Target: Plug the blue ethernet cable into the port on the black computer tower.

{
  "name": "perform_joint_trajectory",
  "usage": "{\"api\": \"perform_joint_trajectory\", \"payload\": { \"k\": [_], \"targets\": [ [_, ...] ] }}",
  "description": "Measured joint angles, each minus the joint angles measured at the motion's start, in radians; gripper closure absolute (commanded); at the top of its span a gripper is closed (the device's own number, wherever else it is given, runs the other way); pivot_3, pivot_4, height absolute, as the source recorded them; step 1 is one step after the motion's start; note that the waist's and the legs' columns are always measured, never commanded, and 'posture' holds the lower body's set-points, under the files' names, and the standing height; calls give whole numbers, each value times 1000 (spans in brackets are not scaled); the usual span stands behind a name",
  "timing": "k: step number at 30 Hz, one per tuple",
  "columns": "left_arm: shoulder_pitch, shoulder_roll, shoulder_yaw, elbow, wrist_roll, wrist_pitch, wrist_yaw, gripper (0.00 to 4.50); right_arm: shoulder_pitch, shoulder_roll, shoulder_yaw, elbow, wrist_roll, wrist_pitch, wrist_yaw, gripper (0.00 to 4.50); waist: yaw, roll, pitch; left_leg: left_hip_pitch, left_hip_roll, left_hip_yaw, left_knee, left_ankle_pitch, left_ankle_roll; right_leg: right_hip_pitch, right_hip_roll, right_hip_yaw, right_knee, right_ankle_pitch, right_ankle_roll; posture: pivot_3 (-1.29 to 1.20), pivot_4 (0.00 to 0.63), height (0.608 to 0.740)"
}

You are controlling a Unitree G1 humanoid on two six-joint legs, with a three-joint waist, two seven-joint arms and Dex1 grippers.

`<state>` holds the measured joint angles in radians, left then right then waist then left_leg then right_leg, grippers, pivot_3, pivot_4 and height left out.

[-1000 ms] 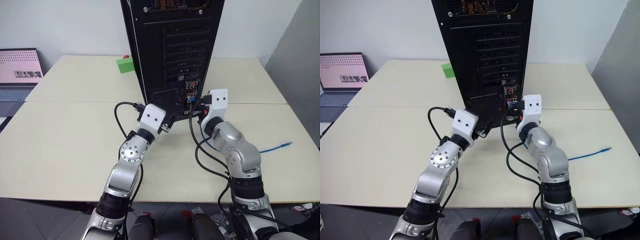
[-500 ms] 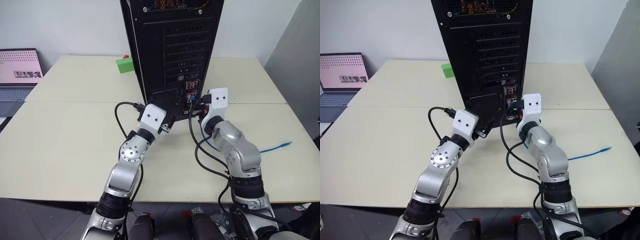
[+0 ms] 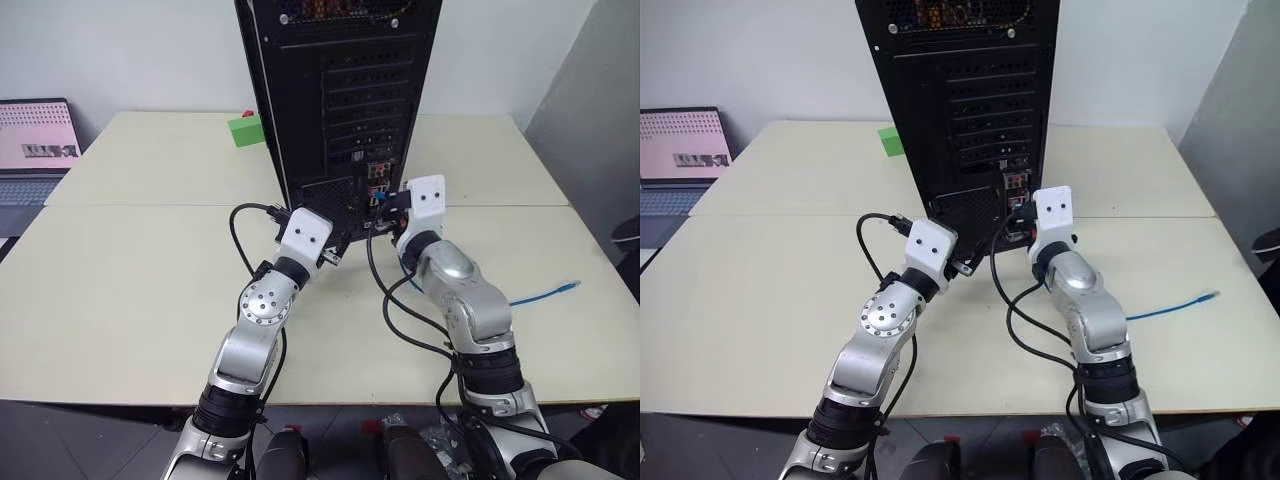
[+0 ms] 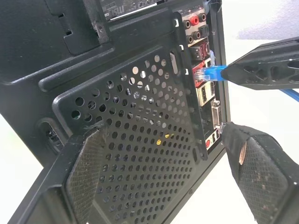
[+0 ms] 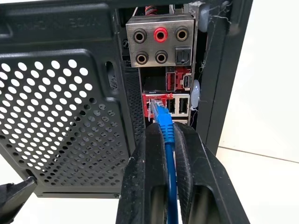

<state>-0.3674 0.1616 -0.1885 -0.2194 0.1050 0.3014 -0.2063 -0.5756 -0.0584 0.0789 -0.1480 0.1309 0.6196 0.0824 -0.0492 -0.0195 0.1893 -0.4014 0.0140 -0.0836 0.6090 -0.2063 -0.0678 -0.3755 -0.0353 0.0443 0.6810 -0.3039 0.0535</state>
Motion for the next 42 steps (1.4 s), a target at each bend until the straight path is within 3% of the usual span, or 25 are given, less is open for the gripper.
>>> {"api": "perform_joint_trajectory", "payload": {
  "k": [37,39,40,42],
  "targets": [
    [2,-10,0,0,0,0,0,391,-52,59,17,96,-39,-48,15,4500,-21,0,0,1,2,0,0,0,0,-1,3,2,1,0,0,0,150,740],
    [2,-9,0,0,0,0,0,366,-52,59,16,96,-37,-49,23,3826,-23,0,0,0,2,0,0,0,0,-1,3,2,1,0,0,0,150,740],
    [1,-9,0,0,0,0,0,366,-52,58,15,96,-37,-49,27,3790,-24,0,0,0,2,0,0,0,0,-2,3,2,1,0,0,0,150,740],
    [2,-8,1,0,0,0,0,366,-51,52,13,96,-30,-49,41,3255,-22,0,0,0,2,0,0,0,0,-2,3,2,0,0,0,0,150,740]
  ]
}}
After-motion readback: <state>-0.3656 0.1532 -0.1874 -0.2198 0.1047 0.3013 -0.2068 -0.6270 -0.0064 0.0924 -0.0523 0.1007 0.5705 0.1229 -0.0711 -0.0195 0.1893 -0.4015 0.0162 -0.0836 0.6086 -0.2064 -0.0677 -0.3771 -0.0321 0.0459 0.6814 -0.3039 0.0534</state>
